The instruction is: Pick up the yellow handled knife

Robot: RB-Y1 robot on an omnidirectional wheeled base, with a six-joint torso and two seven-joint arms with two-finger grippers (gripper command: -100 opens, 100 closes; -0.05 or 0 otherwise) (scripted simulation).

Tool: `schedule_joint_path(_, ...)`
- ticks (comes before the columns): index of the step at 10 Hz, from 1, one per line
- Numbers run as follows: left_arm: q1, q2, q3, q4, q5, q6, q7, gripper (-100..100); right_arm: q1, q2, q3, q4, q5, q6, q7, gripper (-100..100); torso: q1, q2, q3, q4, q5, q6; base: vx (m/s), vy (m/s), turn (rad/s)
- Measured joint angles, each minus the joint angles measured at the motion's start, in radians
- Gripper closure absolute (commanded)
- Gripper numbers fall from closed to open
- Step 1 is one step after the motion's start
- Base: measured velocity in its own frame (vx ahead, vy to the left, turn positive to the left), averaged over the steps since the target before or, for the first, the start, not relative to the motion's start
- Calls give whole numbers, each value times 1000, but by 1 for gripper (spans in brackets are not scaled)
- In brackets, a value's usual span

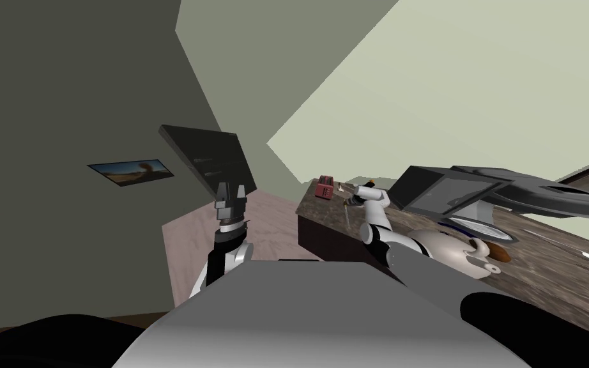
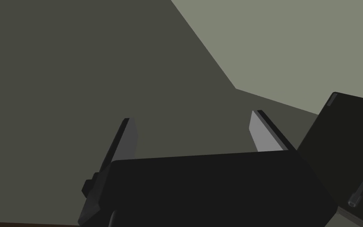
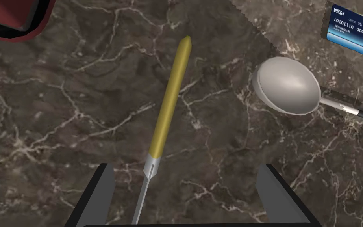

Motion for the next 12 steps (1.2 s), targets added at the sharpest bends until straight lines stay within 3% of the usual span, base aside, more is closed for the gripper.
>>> schedule_joint_path(11,0,0,0,0,0,0,0,0,-66,-51,-43,209,26,281,-185,-100,-3,-4,-2,-1,-1,0,60,20,-35)
schedule_joint_path(12,0,0,0,0,0,0,0,0,-67,-51,-43,210,26,284,-188,0,-3,-1,-1,0,-1,0,8,0,2)
